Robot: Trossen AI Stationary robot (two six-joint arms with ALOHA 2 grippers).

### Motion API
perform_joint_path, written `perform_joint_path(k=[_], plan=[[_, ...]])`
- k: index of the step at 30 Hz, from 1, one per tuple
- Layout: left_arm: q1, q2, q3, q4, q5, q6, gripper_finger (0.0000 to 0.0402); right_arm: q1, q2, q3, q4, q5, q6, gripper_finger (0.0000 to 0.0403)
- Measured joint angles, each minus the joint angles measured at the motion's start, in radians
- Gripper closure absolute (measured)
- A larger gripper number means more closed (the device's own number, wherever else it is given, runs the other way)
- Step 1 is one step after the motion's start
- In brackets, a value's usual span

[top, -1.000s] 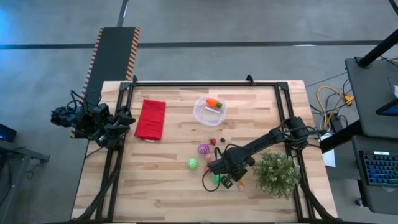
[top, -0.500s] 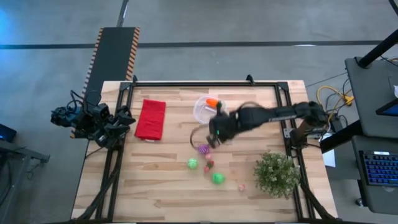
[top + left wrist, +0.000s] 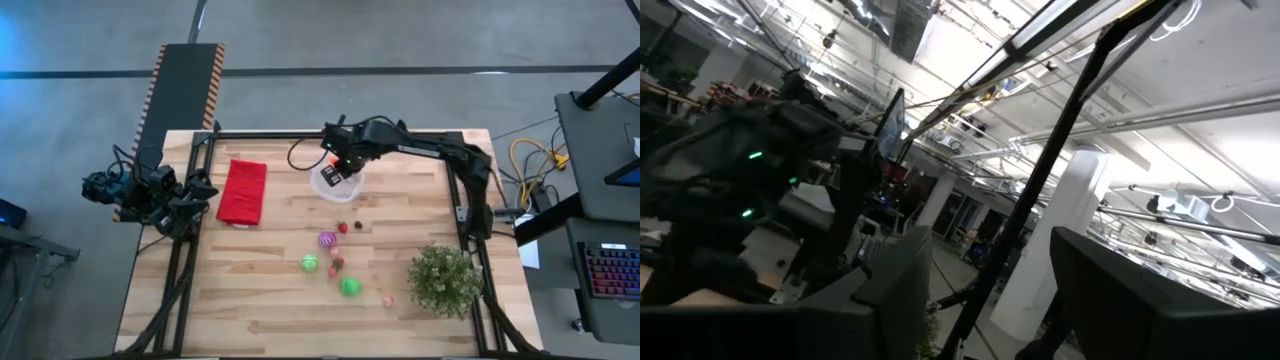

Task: Pick and placing Produce into tupperware
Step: Put the yellow corn into the transparent bin, then put the bottom pink peach into the transparent bin

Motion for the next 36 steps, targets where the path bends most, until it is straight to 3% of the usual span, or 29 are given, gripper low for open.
perform_joint_path(k=[13,25,29,36], plan=[[0.0,0.0,0.0,0.0,0.0,0.0,0.021,-0.058,0.264,0.163,-0.147,-0.057,-0.149,0.0365],[0.0,0.0,0.0,0.0,0.0,0.0,0.021,-0.091,0.304,0.15,-0.182,-0.054,-0.204,0.0361],[0.0,0.0,0.0,0.0,0.0,0.001,0.021,-0.091,0.304,0.134,-0.181,-0.057,-0.224,0.0333],[0.0,0.0,0.0,0.0,0.0,0.002,0.021,-0.089,0.299,0.1,-0.179,-0.031,-0.202,0.0239]])
